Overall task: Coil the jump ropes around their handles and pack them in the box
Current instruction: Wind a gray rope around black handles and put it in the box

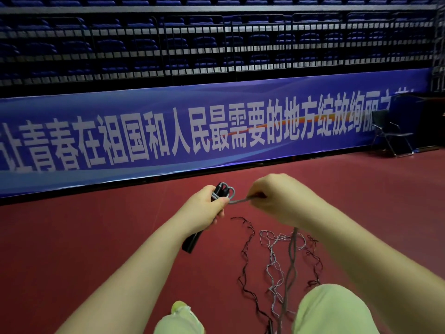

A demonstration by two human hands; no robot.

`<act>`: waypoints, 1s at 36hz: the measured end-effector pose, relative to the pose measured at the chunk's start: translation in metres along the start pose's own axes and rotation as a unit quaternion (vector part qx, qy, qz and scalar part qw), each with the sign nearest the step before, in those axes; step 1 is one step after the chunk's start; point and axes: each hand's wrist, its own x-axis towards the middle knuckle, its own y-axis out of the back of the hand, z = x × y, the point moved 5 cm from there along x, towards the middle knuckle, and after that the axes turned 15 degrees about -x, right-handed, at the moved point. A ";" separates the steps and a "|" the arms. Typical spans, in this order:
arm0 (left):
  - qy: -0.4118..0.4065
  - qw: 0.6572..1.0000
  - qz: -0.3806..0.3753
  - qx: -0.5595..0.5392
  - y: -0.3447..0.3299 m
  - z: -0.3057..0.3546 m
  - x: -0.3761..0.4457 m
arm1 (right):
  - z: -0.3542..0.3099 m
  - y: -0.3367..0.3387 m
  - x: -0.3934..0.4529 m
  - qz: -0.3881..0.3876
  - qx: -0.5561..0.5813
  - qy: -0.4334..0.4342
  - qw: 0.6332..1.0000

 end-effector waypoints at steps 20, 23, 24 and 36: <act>-0.068 0.969 -0.235 -0.040 -0.054 0.061 -0.058 | 0.004 0.029 0.021 -0.141 0.479 0.166 0.851; -0.067 0.966 -0.245 -0.056 -0.058 0.059 -0.059 | 0.005 0.017 0.025 -0.159 0.523 0.174 0.819; -0.069 0.965 -0.246 -0.062 -0.058 0.059 -0.060 | 0.005 0.015 0.026 -0.165 0.532 0.175 0.812; -0.017 0.975 -0.127 -0.184 -0.031 0.027 -0.035 | 0.005 -0.045 0.003 -0.087 0.631 0.024 0.771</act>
